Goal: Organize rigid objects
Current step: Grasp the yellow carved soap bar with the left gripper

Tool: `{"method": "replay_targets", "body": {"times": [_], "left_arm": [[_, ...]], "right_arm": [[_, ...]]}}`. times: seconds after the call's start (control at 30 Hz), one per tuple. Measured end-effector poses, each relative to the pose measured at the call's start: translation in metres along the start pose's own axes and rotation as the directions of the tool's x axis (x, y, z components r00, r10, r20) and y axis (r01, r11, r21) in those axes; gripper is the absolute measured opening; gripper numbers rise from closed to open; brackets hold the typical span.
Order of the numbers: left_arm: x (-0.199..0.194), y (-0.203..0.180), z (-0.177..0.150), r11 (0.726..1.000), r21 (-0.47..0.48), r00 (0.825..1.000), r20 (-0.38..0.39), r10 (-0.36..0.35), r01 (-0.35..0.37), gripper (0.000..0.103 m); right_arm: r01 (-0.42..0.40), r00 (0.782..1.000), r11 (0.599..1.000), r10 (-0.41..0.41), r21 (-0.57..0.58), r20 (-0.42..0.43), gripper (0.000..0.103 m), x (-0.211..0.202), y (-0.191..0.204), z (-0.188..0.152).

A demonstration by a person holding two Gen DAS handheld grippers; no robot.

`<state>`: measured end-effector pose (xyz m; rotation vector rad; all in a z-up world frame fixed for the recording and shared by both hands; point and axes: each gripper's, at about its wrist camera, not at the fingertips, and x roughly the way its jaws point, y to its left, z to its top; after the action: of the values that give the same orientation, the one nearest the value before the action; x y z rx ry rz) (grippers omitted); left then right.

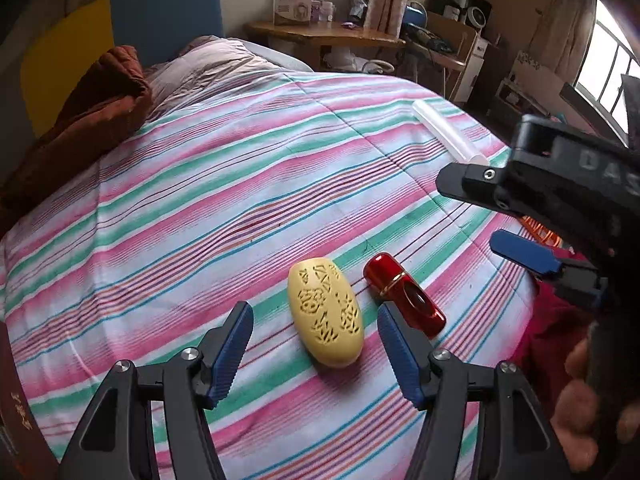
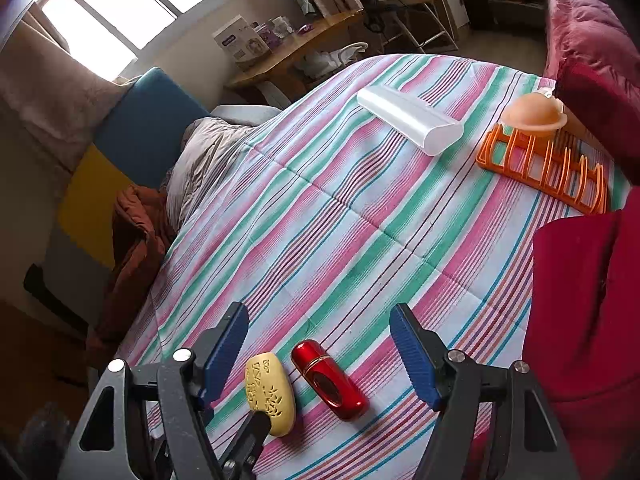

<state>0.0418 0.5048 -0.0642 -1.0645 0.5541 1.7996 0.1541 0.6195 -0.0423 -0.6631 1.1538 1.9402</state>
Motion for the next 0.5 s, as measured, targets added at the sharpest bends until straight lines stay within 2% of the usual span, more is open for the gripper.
{"method": "replay_targets", "body": {"times": [0.27, 0.3, 0.33, 0.5], "left_arm": [[0.033, -0.001, 0.005, 1.0, 0.002, 0.998, -0.058, 0.028, -0.028, 0.066], [0.036, 0.002, 0.002, 1.0, -0.009, 0.998, -0.064, 0.015, -0.015, 0.058], [0.038, 0.004, 0.0, 1.0, -0.02, 0.997, -0.072, 0.0, -0.001, 0.042], [0.027, 0.013, -0.019, 1.0, -0.005, 0.998, -0.057, 0.002, -0.003, 0.042]], "right_arm": [[0.003, 1.0, 1.0, -0.003, -0.004, -0.009, 0.074, 0.002, 0.0, 0.0], [0.004, 1.0, 1.0, -0.004, -0.005, -0.01, 0.074, 0.003, 0.0, 0.0], [0.009, 1.0, 1.0, -0.01, -0.006, -0.011, 0.074, 0.004, 0.0, 0.0], [0.018, 1.0, 1.0, -0.018, -0.009, -0.021, 0.074, 0.007, 0.0, 0.0]]}}
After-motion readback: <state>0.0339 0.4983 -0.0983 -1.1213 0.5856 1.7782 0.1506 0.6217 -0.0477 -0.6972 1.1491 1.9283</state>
